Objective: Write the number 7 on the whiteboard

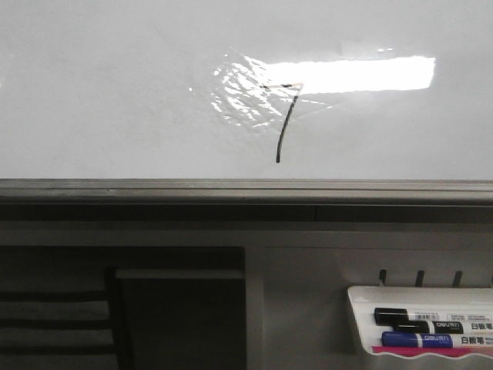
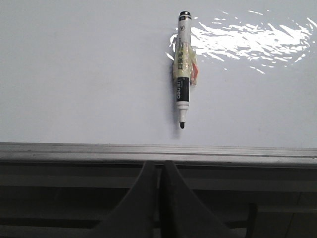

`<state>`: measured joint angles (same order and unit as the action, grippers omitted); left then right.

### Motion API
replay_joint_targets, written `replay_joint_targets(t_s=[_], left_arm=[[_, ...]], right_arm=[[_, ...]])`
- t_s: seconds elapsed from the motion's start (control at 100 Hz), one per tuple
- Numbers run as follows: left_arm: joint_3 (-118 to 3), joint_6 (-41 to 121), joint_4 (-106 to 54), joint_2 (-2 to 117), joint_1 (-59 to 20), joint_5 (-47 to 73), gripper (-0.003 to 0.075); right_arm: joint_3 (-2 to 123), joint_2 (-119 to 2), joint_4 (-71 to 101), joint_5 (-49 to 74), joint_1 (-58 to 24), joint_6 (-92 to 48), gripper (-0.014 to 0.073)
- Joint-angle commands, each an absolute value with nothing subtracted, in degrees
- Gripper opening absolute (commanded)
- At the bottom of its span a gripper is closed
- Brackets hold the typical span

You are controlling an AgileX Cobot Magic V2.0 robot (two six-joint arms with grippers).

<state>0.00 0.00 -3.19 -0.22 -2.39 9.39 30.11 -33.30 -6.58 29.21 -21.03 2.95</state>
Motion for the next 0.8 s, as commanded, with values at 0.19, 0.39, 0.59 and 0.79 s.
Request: replay_joint_targets(t_s=[0.19, 0.39, 0.59, 0.79], left_arm=[[2.01, -0.37, -3.93, -1.92, -2.37, 5.36, -0.002], [2.01, -0.37, -3.93, -1.92, -2.37, 5.36, -0.002], [2.01, -0.37, -3.93, -1.92, -2.37, 5.36, -0.002], [2.01, -0.37, -3.93, -1.92, -2.37, 5.36, -0.002]], right_arm=[[31.67, -33.14, -6.85, 25.33, -20.87, 2.93, -0.0071], [31.67, -33.14, -6.85, 25.33, -20.87, 2.93, -0.0071], [31.39, -32.32, -6.85, 25.33, -20.99, 2.93, -0.0071], [23.45, -25.03, -6.85, 21.92, -16.1, 2.93, -0.0071]])
